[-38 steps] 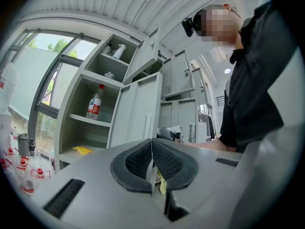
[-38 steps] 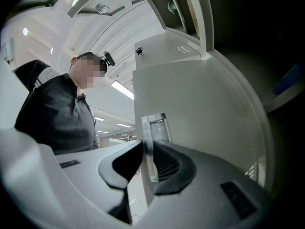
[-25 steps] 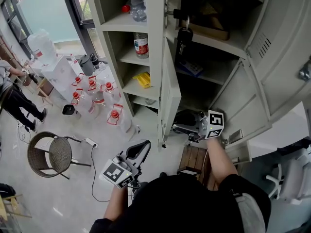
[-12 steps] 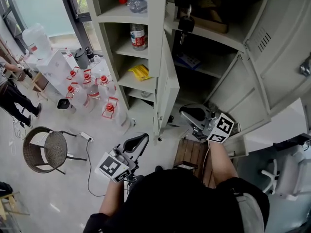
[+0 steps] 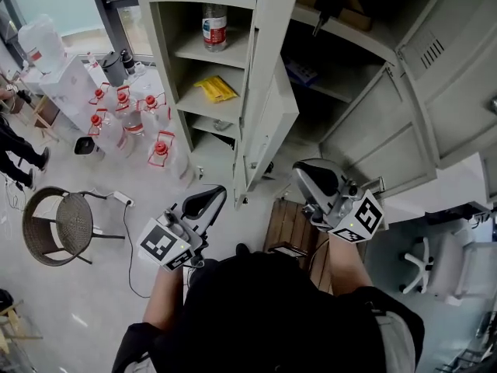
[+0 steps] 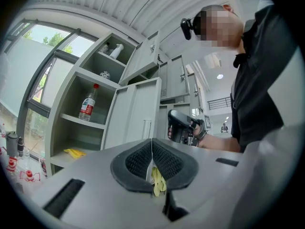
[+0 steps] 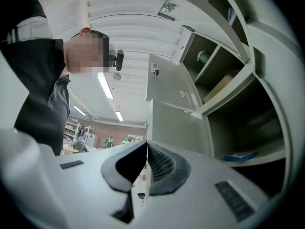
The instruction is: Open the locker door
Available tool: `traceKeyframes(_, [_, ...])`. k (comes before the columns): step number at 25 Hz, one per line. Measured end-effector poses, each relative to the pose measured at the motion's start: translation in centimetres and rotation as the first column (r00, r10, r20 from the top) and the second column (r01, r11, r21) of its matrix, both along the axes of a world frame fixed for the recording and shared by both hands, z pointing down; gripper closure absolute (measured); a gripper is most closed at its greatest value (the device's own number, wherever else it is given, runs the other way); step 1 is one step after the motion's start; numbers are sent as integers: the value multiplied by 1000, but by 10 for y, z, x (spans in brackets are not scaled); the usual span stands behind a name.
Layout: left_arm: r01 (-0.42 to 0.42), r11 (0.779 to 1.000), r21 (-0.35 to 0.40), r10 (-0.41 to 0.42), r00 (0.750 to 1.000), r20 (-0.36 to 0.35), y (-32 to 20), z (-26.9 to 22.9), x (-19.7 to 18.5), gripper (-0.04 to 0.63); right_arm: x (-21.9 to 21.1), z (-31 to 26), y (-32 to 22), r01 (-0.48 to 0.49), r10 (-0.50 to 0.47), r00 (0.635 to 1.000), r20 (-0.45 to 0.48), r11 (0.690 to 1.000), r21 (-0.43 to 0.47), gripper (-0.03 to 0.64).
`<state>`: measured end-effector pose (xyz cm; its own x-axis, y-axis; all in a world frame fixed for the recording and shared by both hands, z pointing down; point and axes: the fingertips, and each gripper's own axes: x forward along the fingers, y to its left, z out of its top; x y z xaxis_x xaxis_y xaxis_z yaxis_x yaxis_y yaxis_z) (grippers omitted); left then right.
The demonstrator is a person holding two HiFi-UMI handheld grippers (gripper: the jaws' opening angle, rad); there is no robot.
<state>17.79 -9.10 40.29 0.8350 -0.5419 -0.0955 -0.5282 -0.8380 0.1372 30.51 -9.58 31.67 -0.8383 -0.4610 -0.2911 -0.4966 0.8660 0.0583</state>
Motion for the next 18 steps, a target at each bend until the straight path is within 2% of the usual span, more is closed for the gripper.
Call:
traceKeyframes(4, [-79,997,7,79,997,12,4,-5,-9,578,-16,1,10,-101,101,994,47,995,-1,603])
traceKeyframes(9, [-176,984,16,175,984,39,11,-15,-40,578,-49,9,16,-198,203,974,96,979,-56,604])
traceKeyframes(18, [-319,947,-42,319,948,14,32,11,-95,578,-128,45,58,-289,298,952,70,950,-120,604])
